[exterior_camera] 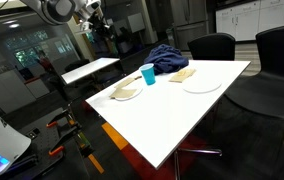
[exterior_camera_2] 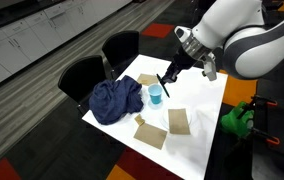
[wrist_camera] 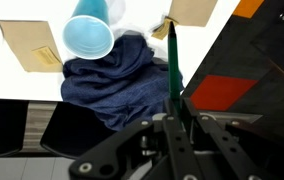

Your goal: Remove the pen from the cup and put it on the table

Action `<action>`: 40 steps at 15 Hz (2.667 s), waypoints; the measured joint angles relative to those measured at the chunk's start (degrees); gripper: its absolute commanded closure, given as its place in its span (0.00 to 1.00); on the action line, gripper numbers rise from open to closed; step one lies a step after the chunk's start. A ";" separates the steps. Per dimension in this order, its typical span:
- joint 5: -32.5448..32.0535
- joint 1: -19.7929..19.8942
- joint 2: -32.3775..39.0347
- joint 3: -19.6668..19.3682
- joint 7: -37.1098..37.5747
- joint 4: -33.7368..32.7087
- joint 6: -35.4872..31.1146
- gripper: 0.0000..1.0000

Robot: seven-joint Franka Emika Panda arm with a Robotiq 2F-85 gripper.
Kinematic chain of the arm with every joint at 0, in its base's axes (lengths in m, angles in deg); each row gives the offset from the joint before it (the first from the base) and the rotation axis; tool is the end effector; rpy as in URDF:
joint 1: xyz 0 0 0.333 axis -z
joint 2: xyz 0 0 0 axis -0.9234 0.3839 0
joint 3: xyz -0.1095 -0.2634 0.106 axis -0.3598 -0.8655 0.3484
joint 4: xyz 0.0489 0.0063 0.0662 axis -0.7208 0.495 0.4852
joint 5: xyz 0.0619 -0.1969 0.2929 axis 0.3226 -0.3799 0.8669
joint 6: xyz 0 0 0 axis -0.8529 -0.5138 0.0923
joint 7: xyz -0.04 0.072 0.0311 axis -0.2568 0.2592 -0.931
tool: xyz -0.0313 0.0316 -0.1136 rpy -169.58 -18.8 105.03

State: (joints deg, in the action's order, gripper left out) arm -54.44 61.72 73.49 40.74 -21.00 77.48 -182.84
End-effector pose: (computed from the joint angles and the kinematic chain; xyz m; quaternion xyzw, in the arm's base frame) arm 0.5140 0.1240 0.3619 -0.9515 -0.0957 -0.2852 0.0636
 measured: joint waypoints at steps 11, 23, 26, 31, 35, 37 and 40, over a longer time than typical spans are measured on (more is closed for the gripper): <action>12.32 -1.20 -5.74 1.61 -13.46 3.12 19.99 0.97; 12.30 -5.63 -2.25 2.20 -13.52 4.39 24.11 0.97; 12.17 -5.84 0.32 2.82 -13.50 4.13 24.08 0.97; 11.71 -5.87 5.76 4.31 -13.36 2.52 23.39 0.97; 9.10 -5.87 10.89 5.00 -11.84 -0.01 21.30 0.97; 6.56 -5.87 13.74 4.99 -9.71 -1.72 20.39 0.97; 2.20 -5.87 18.12 4.95 -5.70 -4.56 20.11 0.97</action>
State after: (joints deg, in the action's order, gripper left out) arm -52.24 55.85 91.61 45.69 -26.70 72.92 -162.74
